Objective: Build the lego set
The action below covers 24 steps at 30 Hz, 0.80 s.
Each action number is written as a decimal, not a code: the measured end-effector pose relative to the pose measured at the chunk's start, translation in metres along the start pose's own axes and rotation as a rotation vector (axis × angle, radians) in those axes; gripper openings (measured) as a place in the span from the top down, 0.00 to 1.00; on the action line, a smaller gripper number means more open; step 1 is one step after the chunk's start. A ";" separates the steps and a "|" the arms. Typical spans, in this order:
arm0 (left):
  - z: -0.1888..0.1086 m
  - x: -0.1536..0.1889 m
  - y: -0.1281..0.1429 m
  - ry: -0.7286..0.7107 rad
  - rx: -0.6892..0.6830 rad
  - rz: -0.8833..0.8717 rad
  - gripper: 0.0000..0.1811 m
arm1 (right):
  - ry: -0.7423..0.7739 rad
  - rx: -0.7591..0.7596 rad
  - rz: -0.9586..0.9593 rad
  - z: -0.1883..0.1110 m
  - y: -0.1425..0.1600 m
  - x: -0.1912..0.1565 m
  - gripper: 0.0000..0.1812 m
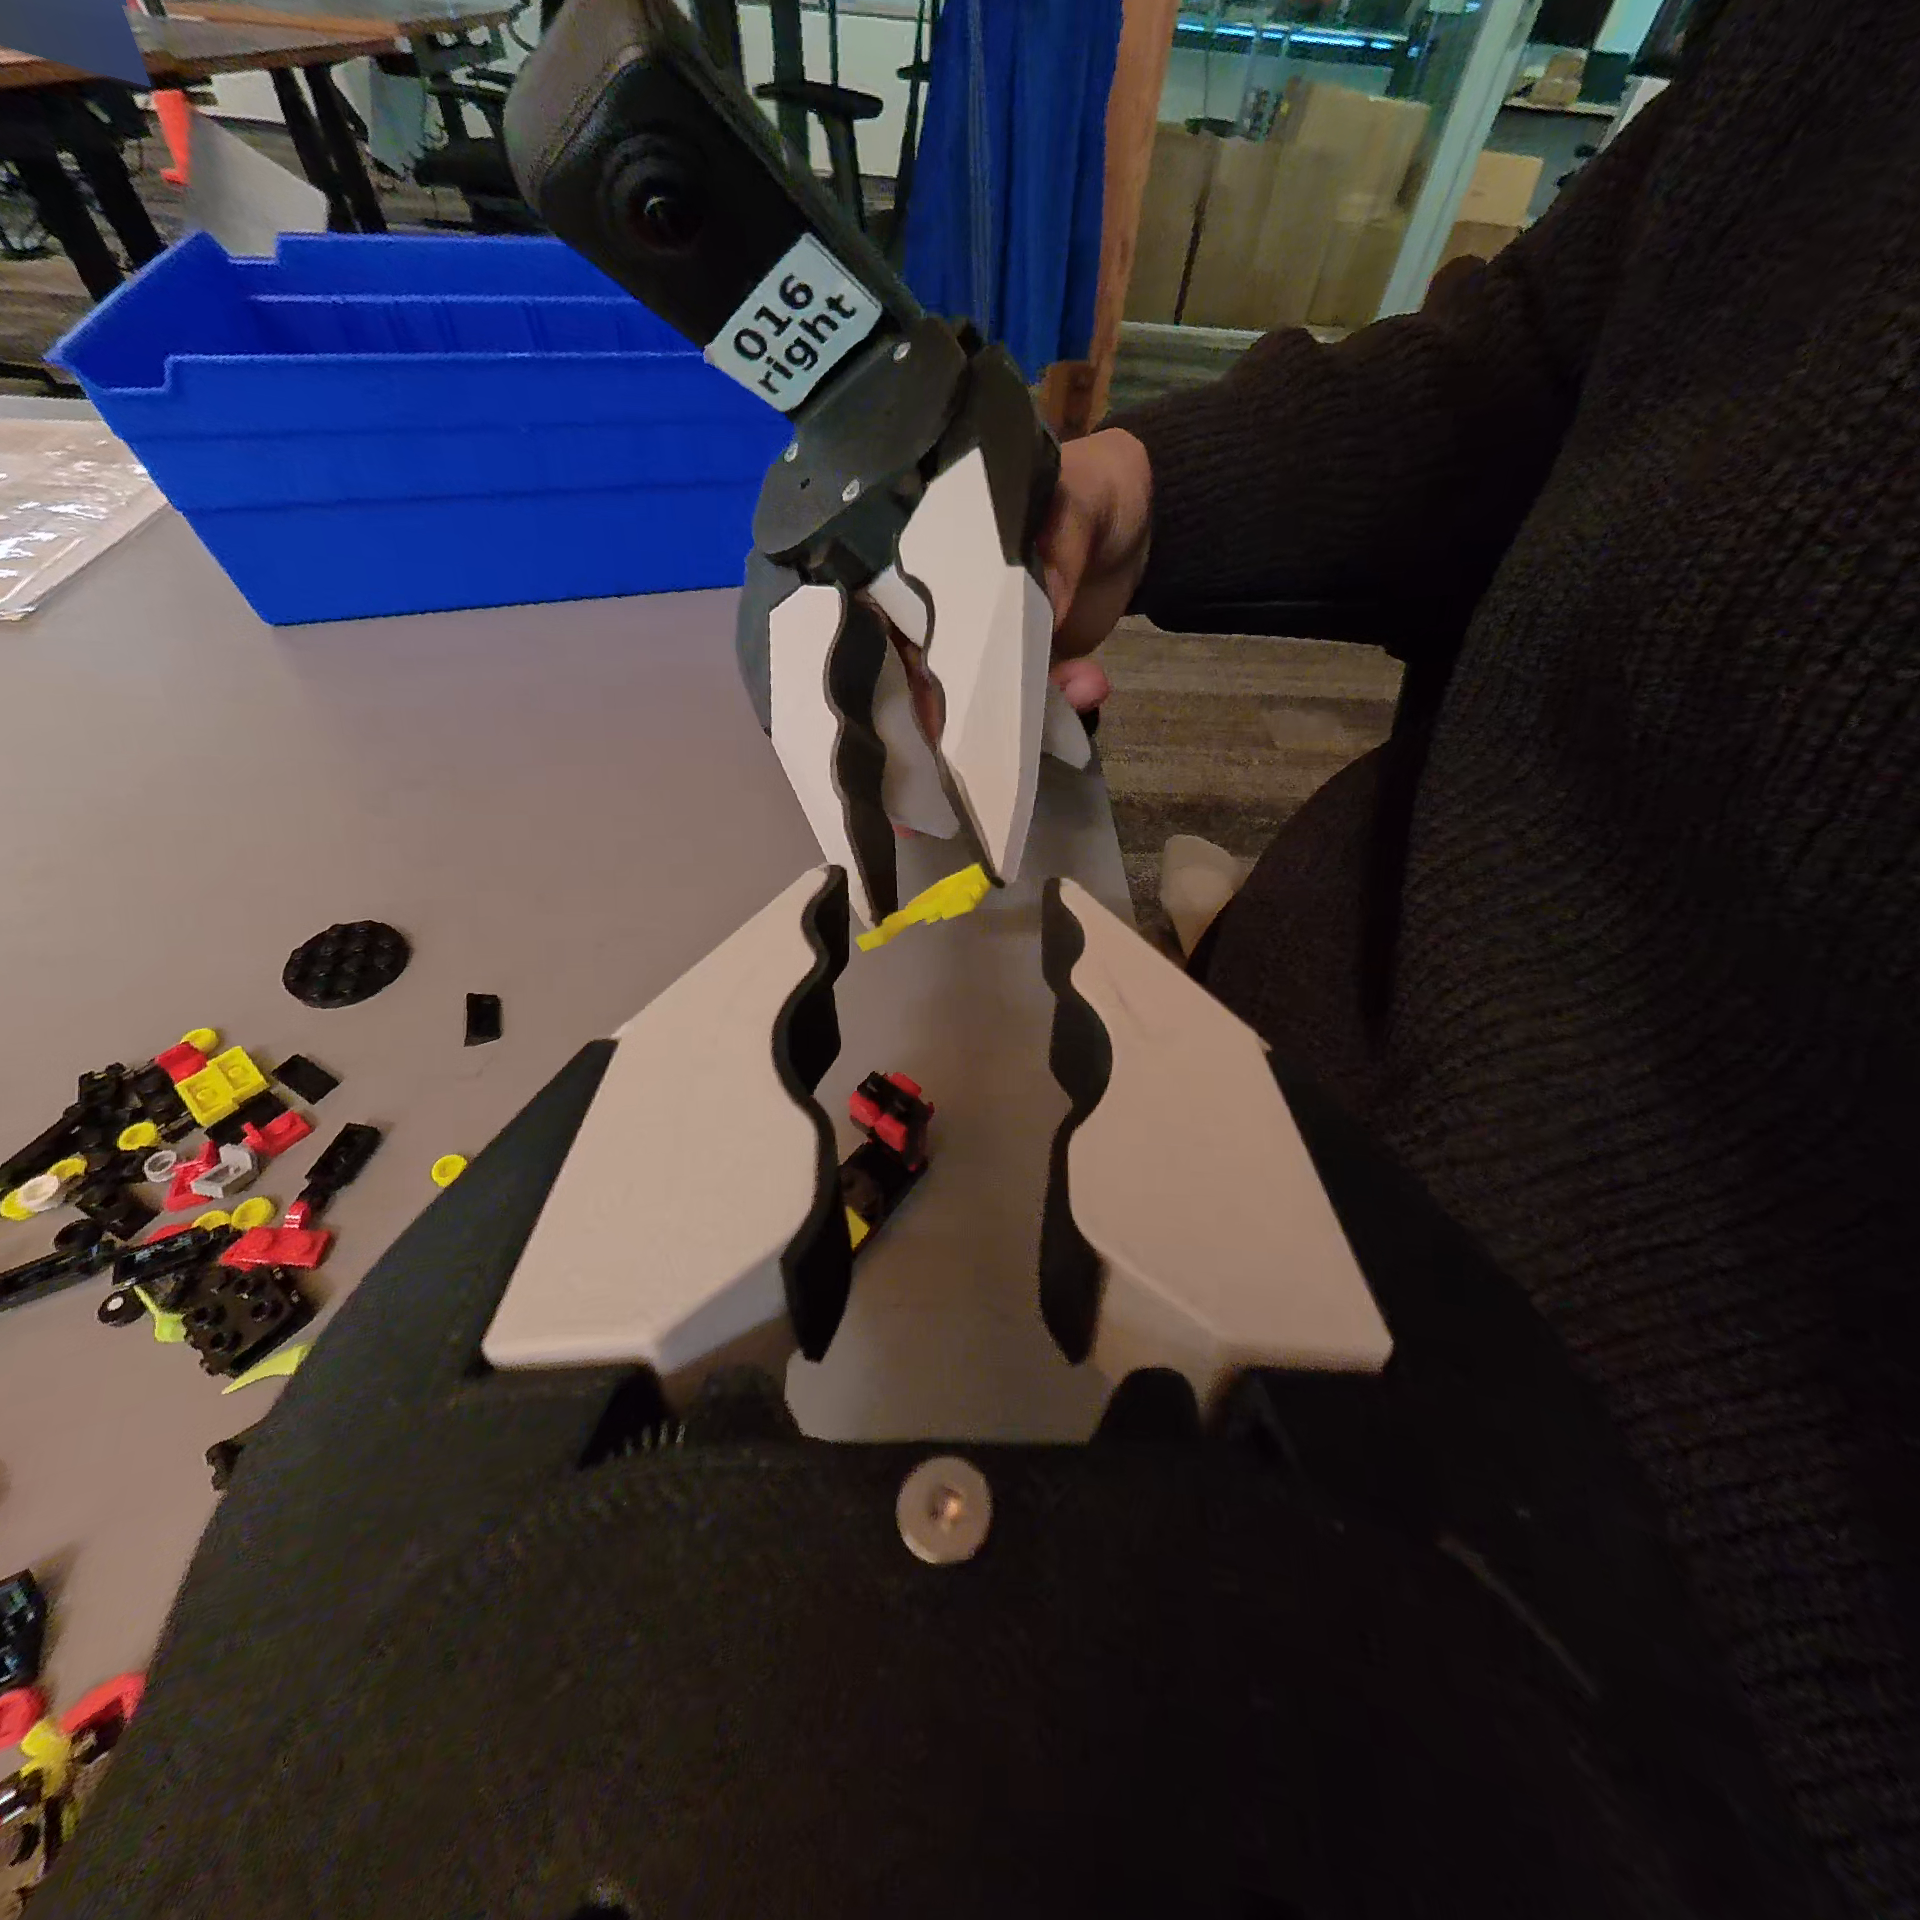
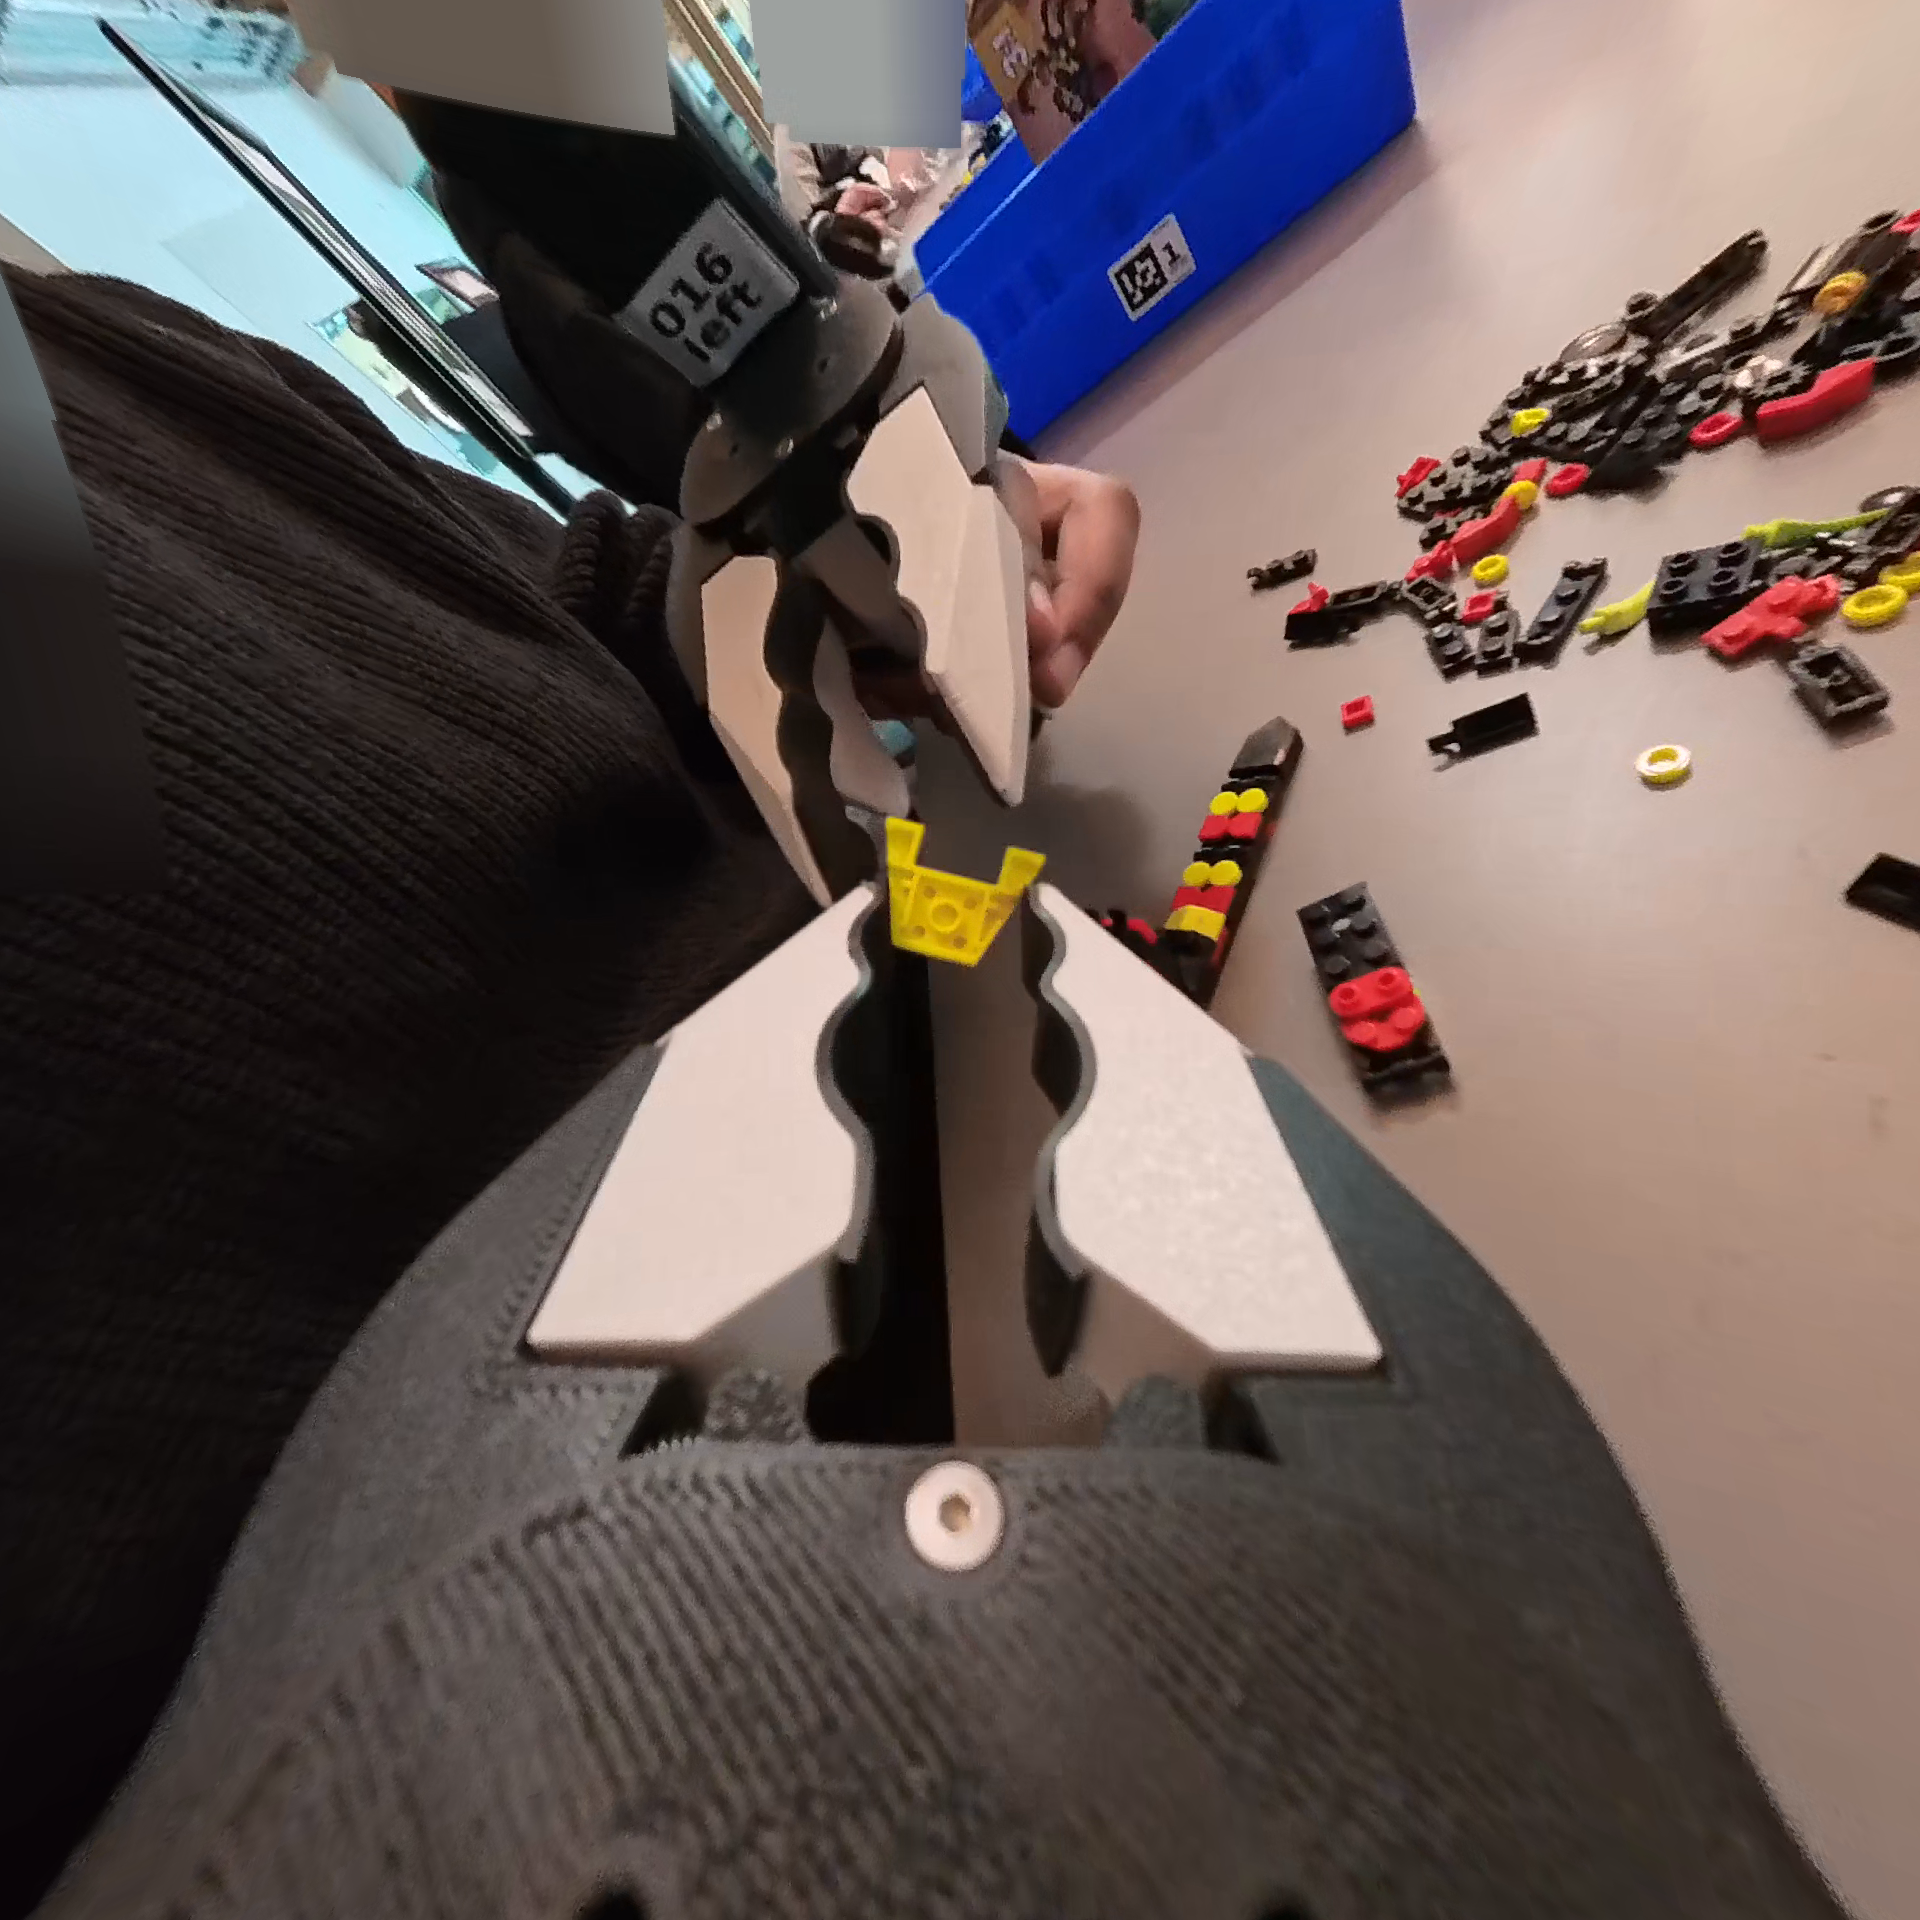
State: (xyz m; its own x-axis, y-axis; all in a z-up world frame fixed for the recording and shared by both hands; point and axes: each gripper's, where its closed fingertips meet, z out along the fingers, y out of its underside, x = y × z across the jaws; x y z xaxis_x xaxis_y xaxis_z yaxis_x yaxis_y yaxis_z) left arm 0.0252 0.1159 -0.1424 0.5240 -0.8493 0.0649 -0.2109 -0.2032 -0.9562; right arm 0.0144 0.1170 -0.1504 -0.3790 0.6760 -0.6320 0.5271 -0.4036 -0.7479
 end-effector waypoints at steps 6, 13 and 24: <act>0.000 0.003 -0.004 0.013 0.025 -0.007 0.83 | -0.049 0.004 0.026 0.003 0.000 -0.007 0.87; -0.002 0.003 -0.007 0.024 0.050 -0.030 0.89 | -0.107 0.051 0.092 0.000 -0.007 -0.010 0.87; -0.001 -0.003 -0.009 0.003 0.070 -0.075 1.00 | -0.157 0.110 0.208 -0.004 -0.014 -0.007 0.87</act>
State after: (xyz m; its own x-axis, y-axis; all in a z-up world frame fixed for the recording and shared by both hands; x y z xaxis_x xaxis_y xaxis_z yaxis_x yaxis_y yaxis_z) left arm 0.0244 0.1196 -0.1337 0.5332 -0.8348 0.1375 -0.1131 -0.2314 -0.9663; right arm 0.0125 0.1208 -0.1346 -0.3892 0.4710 -0.7916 0.5237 -0.5938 -0.6108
